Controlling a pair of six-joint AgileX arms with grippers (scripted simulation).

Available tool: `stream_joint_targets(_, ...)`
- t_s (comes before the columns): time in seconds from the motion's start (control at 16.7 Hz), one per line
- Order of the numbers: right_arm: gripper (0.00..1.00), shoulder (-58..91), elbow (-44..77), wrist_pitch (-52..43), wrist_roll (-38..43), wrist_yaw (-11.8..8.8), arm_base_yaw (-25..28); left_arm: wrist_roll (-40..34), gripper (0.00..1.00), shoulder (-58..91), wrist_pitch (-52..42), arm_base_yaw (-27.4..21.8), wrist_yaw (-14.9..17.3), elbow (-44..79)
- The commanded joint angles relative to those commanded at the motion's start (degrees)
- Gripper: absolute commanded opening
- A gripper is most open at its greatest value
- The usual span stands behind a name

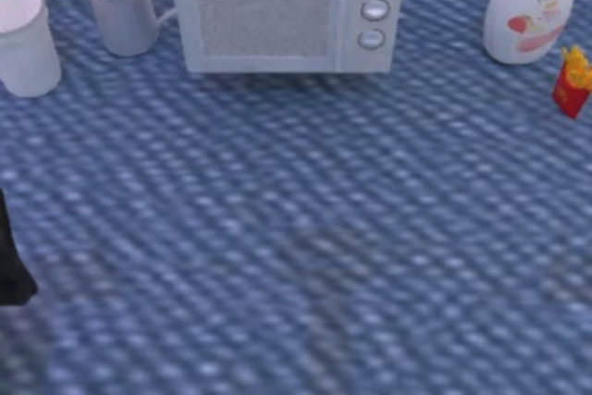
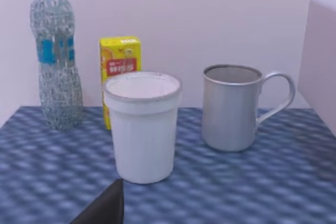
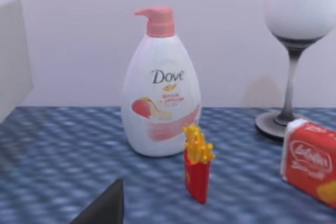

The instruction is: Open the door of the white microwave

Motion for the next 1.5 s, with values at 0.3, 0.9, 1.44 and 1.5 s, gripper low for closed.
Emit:
stream_joint_targets(0.3, 1.00, 0.0, 0.0, 0.0, 0.0, 0.0, 0.0, -0.7, 1.00, 3.5, -0.7, -2.0, -1.7, 3.1)
stream_joint_targets(0.9, 1.00, 0.0, 0.0, 0.0, 0.0, 0.0, 0.0, -11.0, 1.00, 50.3, -3.0, -21.8, -19.5, 39.9)
stream_joint_targets(1.44, 1.00, 0.0, 0.0, 0.0, 0.0, 0.0, 0.0, -21.9, 1.00, 99.9, -4.2, -41.0, -36.5, 76.4)
stream_joint_targets(1.5, 1.00, 0.0, 0.0, 0.0, 0.0, 0.0, 0.0, -22.6, 1.00, 103.6, -4.6, -42.5, -37.9, 79.0)
